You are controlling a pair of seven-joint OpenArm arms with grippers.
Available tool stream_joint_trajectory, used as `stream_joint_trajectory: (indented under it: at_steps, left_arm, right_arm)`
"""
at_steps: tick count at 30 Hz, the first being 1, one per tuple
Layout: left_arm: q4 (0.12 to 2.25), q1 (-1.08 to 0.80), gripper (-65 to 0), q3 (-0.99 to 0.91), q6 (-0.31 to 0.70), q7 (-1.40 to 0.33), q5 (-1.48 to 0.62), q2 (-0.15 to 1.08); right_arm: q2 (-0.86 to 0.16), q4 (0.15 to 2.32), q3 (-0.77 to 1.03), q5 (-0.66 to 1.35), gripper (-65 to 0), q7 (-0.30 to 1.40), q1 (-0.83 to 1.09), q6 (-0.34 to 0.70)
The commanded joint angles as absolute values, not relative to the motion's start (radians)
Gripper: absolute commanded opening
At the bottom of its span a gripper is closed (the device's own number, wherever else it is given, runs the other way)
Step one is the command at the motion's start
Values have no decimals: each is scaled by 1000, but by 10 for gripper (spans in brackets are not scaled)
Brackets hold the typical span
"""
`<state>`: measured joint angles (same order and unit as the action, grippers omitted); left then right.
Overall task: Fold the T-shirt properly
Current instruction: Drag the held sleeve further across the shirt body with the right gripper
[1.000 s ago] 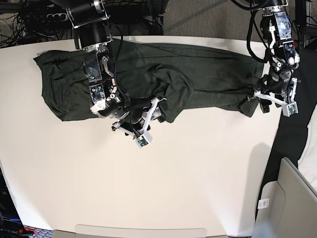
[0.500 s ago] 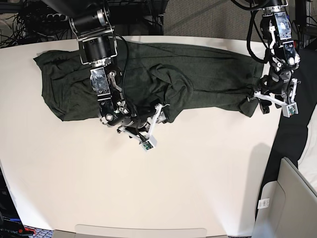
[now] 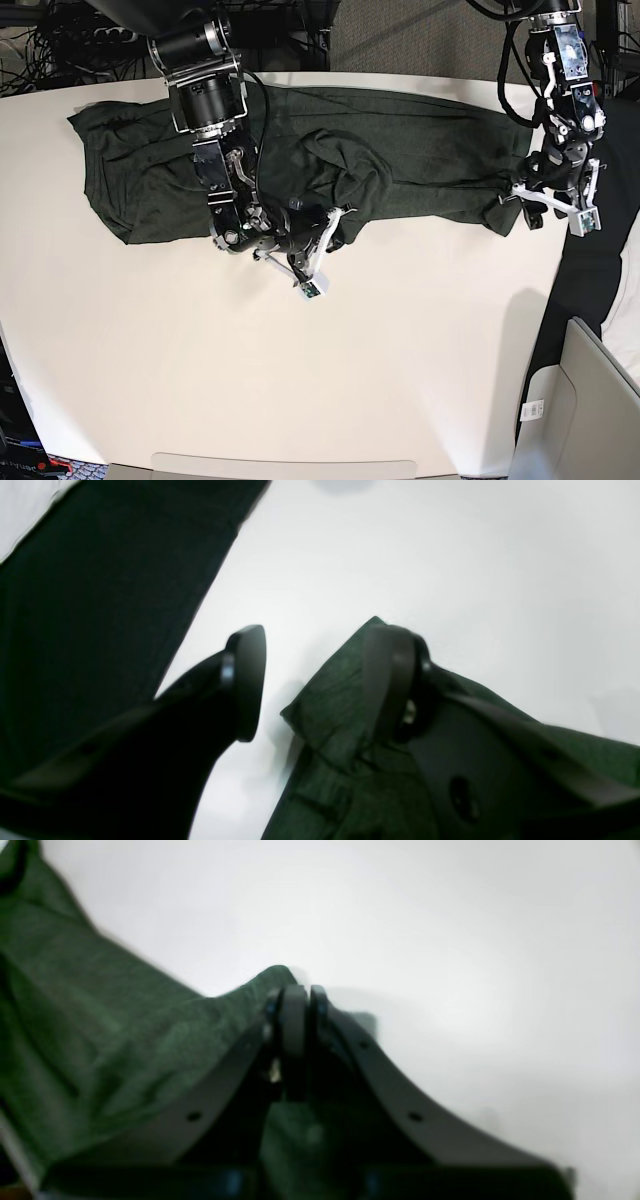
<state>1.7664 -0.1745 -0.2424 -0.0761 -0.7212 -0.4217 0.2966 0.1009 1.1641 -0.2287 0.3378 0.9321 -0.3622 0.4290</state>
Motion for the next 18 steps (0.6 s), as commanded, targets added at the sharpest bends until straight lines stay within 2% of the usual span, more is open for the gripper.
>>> stream_joint_trajectory:
  at_steps: [1, 9, 13, 18]
  left_arm:
    - [1787, -163, -347, -251, -73, -697, -421, 312]
    - [1787, -163, -347, -252, -73, -697, -421, 312]
    - [1787, -163, -347, -252, -73, -697, -421, 312]
    - [1788, -163, -347, -252, -73, -697, -421, 312]
  right_arm:
    - [111, 1194, -231, 367, -643, 918, -387, 435]
    - [101, 1287, -232, 536, -643, 929, -363, 435]
    - [99, 1348, -232, 633, -643, 1006, -355, 435]
    - [97, 1389, -231, 641, -640, 1017, -352, 426]
